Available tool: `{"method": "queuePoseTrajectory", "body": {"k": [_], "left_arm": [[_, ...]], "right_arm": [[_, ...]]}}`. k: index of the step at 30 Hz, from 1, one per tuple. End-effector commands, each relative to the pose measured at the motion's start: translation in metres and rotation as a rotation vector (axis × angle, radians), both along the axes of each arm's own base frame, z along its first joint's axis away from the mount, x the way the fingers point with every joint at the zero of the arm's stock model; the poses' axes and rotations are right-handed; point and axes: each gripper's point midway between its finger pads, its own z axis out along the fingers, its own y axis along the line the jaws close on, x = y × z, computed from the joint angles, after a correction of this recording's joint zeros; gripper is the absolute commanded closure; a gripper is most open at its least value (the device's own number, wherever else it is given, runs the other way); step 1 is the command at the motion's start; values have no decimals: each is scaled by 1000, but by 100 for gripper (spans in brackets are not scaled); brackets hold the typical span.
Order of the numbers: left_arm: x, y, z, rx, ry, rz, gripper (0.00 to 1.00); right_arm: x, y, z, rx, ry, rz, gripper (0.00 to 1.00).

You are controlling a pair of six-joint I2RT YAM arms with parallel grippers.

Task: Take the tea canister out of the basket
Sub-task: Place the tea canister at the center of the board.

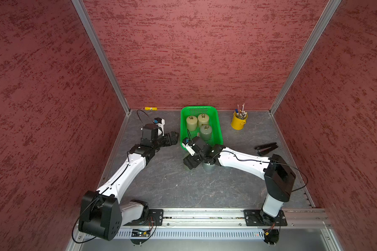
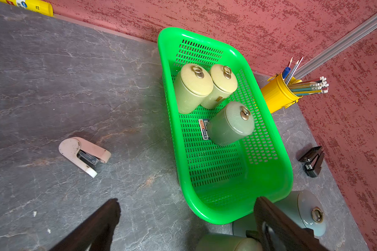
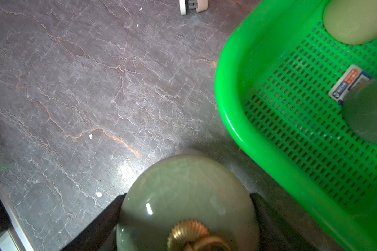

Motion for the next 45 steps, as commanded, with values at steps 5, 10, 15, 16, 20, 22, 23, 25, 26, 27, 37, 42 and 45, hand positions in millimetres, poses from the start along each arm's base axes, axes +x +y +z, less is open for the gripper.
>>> {"method": "queuePoseTrajectory", "body": {"k": [5, 10, 15, 16, 20, 22, 23, 25, 26, 27, 37, 42, 45], "left_arm": [[0, 1, -3, 16, 0, 2, 0], [0, 1, -4, 17, 4, 4, 0], [0, -1, -2, 12, -4, -6, 0], [0, -1, -1, 9, -5, -9, 0], [0, -1, -2, 13, -3, -6, 0], [1, 0, -3, 15, -2, -3, 0], [1, 0, -2, 14, -4, -2, 0], [1, 0, -3, 14, -1, -3, 0], [1, 0, -4, 14, 0, -3, 0], [1, 0, -4, 15, 0, -2, 0], [-1, 0, -6, 19, 3, -1, 0], [-1, 1, -4, 15, 0, 0, 0], [0, 1, -4, 16, 0, 2, 0]], "right_arm": [[15, 15, 15, 76, -66, -37, 98], [17, 13, 9, 57, -67, -47, 82], [20, 12, 3, 41, -67, -58, 74], [20, 12, 1, 39, -65, -60, 73], [20, 12, -4, 30, -59, -67, 64], [21, 12, -5, 29, -61, -71, 54], [22, 11, -5, 29, -62, -75, 48], [22, 11, -6, 27, -63, -78, 41], [22, 11, -6, 25, -63, -80, 39], [23, 10, -7, 18, -61, -83, 35], [19, 13, -3, 51, -52, -74, 2], [16, 12, 12, 89, -65, -73, 1], [17, 8, 27, 111, -100, -78, 1]]}}
